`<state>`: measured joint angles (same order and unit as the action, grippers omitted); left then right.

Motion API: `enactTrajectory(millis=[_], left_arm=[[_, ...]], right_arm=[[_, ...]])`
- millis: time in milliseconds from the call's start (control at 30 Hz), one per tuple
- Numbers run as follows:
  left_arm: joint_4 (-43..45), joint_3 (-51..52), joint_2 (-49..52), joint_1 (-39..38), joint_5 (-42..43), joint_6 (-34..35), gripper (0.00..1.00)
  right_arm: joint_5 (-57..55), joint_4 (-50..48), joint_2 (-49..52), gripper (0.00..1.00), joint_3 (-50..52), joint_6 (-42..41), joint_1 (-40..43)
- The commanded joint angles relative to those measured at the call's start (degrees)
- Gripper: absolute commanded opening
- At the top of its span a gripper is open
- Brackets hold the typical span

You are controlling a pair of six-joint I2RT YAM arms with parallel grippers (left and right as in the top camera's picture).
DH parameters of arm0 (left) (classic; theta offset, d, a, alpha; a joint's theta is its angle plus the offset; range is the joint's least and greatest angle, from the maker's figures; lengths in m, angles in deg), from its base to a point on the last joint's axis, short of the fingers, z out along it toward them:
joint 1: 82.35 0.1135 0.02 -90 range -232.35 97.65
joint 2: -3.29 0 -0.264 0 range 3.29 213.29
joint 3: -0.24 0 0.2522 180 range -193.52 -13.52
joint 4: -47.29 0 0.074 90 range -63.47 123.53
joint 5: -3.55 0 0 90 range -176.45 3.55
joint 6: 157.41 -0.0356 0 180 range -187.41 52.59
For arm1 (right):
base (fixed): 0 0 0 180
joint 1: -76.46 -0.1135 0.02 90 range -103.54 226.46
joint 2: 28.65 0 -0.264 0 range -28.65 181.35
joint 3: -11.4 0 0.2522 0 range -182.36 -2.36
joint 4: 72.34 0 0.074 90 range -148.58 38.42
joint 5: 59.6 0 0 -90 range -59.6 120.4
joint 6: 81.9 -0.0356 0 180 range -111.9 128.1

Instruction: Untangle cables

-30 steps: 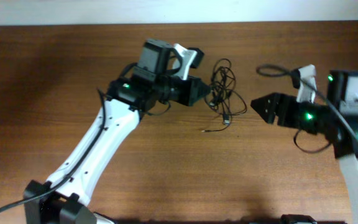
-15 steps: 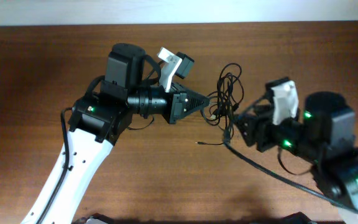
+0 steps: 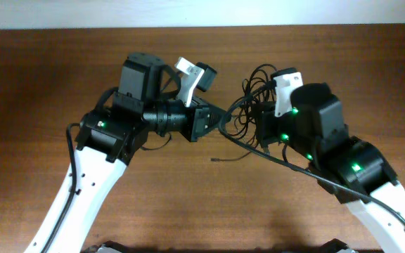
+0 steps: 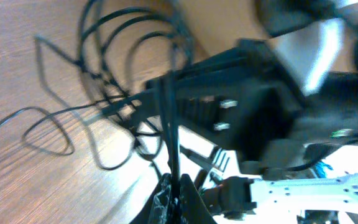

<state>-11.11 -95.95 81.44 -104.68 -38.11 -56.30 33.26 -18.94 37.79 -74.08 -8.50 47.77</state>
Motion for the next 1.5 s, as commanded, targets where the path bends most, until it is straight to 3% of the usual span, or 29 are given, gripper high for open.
enactTrajectory(millis=[0, 133, 200, 267, 333, 433, 533, 567, 600, 633, 700, 833, 933, 1033, 1200, 1333, 1467], left_arm=[[-0.68, -0.11, -0.96, -0.02, -7.98, -1.99, 0.04], [-0.63, -0.11, 1.33, -0.02, -10.69, -1.99, 0.0], [-0.66, -0.11, 2.97, -0.57, -10.69, -1.99, 0.0], [-2.36, -0.11, 4.57, -2.34, -10.64, -2.05, 0.0], [-3.98, -0.11, 4.17, -3.43, -9.11, -7.34, 0.0], [-8.2, -0.11, 3.96, -3.56, -9.16, -13.0, 0.0], [-12.15, -0.11, 3.87, -3.56, -8.66, -14.75, 0.0], [-12.0, -0.11, 3.85, -3.56, -7.48, -15.21, 0.0], [-11.61, -0.11, 3.85, -3.56, -6.08, -15.8, 0.0], [-11.39, -0.11, 3.85, -3.56, -6.14, -15.78, 0.0], [-11.37, -0.11, 3.85, -3.5, -6.43, -15.8, 0.0], [-9.6, -0.13, 3.78, -3.39, -5.4, -15.72, 0.0], [-1.99, -0.28, 2.99, -2.97, 0.11, -15.74, 0.0], [3.8, -0.35, -0.94, 0.57, 11.37, -16.0, 0.0], [4.63, -0.35, -3.3, 0.85, 17.05, -16.61, 0.0], [4.72, -0.35, -3.3, 0.85, 17.92, -16.61, 0.0], [4.68, -0.33, -3.28, 0.85, 17.92, -16.59, 0.0]], right_arm=[[12.41, -0.85, -7.87, 0.04, 0.02, -3.5, -0.17], [25.77, -1.84, -18.23, 0.04, 0.02, -7.61, -0.17], [26.51, -3.87, -20.39, 0.04, 0.02, -7.87, -0.15], [17.38, -7.26, -21.42, 0.04, 0.02, -7.8, -0.04], [4.52, -9.55, -20.63, 0.04, 0.04, -7.72, -0.07], [-0.02, -16.98, -19.52, 0.04, 0.02, -7.69, -0.07], [-19.69, -13.57, -16.76, 0.04, 0.04, -7.67, -0.07], [-23.12, -10.19, -14.62, 0.12, 0.04, -7.67, -0.07], [-21.66, -5.97, -11.89, 0.33, 0.04, -7.69, -0.15], [-19.21, -3.23, -9.92, 0.67, 0.04, -7.67, -0.17], [-17.14, 0.26, -7.48, 0.82, 0.04, -7.69, -0.17], [-16.44, 9.64, -7.26, 0.87, 0.04, -7.72, -0.17], [-14.95, 16.0, -10.62, 0.9, 0.04, -11.87, -0.17], [-14.73, 16.72, -19.52, 0.95, 0.04, -12.41, -0.17], [-8.98, 15.69, -20.2, 0.93, 0.04, -12.39, -0.17], [-5.99, 15.04, -14.19, 0.75, 0.04, -12.41, -0.17], [-4.48, 11.93, -14.75, 0.54, 0.02, -12.44, -0.17]])
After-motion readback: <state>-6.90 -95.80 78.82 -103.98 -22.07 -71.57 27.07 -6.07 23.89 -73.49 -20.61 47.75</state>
